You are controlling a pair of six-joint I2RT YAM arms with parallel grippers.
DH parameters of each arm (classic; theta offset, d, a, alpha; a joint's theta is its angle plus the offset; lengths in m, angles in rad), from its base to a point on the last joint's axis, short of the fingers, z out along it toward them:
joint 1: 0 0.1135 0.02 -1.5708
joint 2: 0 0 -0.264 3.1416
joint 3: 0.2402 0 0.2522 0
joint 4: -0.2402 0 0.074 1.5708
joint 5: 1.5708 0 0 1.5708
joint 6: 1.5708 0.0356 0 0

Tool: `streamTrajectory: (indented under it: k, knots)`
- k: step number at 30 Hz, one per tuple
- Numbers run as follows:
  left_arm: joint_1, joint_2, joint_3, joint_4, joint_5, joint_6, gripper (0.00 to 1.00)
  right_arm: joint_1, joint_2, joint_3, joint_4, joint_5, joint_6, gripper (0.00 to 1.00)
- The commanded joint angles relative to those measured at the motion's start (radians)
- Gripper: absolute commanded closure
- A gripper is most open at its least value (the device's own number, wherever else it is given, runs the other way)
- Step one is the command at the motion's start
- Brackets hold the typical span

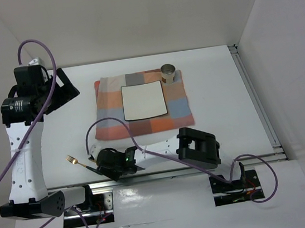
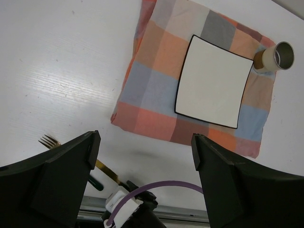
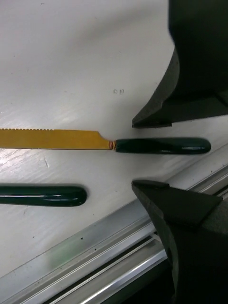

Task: Set the dinner table for one person

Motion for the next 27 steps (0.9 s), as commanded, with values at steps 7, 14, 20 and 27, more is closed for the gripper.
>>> streamTrajectory:
  k: [7, 14, 20, 27]
  knots:
    - [0.005, -0.032, -0.014, 0.035, 0.013, 0.019, 0.03, 0.022, 0.033, 0.031, -0.06, 0.107, 0.014, 0.96]
    - [0.005, -0.023, -0.014, 0.035, 0.045, 0.019, 0.03, -0.018, -0.064, 0.01, -0.104, 0.106, 0.059, 1.0]
    - [0.005, -0.014, -0.005, 0.035, 0.036, 0.019, 0.03, -0.096, -0.261, -0.078, -0.113, 0.117, 0.106, 1.0]
    - [0.005, -0.032, -0.068, 0.071, 0.024, 0.0, 0.01, -0.249, -0.549, -0.245, -0.231, 0.14, 0.239, 1.0]
